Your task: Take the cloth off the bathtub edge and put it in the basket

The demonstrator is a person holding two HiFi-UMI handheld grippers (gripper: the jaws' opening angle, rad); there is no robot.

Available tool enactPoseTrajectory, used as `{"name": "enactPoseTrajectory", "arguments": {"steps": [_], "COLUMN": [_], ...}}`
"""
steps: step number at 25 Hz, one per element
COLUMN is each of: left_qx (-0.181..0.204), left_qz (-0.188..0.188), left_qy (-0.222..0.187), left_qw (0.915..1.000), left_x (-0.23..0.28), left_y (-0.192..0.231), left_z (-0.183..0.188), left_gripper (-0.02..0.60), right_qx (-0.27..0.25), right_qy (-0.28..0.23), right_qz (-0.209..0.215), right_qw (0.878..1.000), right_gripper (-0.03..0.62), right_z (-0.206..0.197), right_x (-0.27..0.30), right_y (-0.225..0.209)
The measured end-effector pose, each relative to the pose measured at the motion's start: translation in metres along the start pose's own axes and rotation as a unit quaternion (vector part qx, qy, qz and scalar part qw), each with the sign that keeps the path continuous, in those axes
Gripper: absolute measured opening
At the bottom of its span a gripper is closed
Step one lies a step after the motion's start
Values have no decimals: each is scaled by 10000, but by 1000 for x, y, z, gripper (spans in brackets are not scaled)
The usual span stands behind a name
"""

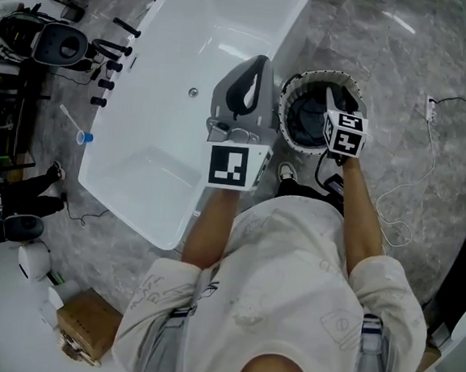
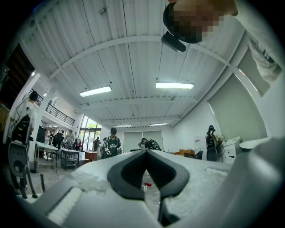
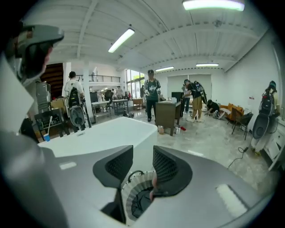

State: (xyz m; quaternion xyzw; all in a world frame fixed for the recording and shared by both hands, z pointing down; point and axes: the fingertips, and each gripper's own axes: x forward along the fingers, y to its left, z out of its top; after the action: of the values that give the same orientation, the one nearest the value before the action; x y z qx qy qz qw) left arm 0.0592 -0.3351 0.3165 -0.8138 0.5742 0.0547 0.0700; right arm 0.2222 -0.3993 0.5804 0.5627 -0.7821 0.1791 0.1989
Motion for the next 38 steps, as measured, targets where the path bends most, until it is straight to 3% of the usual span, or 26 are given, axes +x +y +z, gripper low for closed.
{"name": "enactPoseTrajectory", "arguments": {"steps": [6, 14, 17, 21, 27, 33, 38], "left_qx": [32, 6, 3, 51, 177, 320, 580], "left_qz": [-21, 63, 159, 361, 954, 1902, 3042], "left_qy": [-36, -60, 59, -87, -75, 25, 181], "left_qw": [10000, 10000, 9999, 9993, 9953, 9812, 9507], "left_x": [2, -7, -14, -24, -59, -129, -224], "left_y": [2, 7, 11, 20, 51, 110, 170], "left_z": [0, 4, 0, 12, 22, 33, 44], "left_gripper": [-2, -2, -2, -2, -2, -2, -2], "right_qx": [-610, -962, -1055, -1108, -1223, -1390, -1574], "right_qy": [-1165, -2778, -3034, -3103, -3156, -3204, -3162], "right_qz": [167, 185, 195, 346, 923, 1972, 3147], "right_qw": [9912, 9556, 9468, 9435, 9365, 9160, 8810], "right_gripper": [141, 133, 130, 124, 121, 121, 120], "right_z": [83, 182, 197, 203, 210, 214, 202], "right_x": [-59, -146, -159, -161, -161, -160, -168], "right_y": [29, 61, 70, 84, 129, 226, 345]}}
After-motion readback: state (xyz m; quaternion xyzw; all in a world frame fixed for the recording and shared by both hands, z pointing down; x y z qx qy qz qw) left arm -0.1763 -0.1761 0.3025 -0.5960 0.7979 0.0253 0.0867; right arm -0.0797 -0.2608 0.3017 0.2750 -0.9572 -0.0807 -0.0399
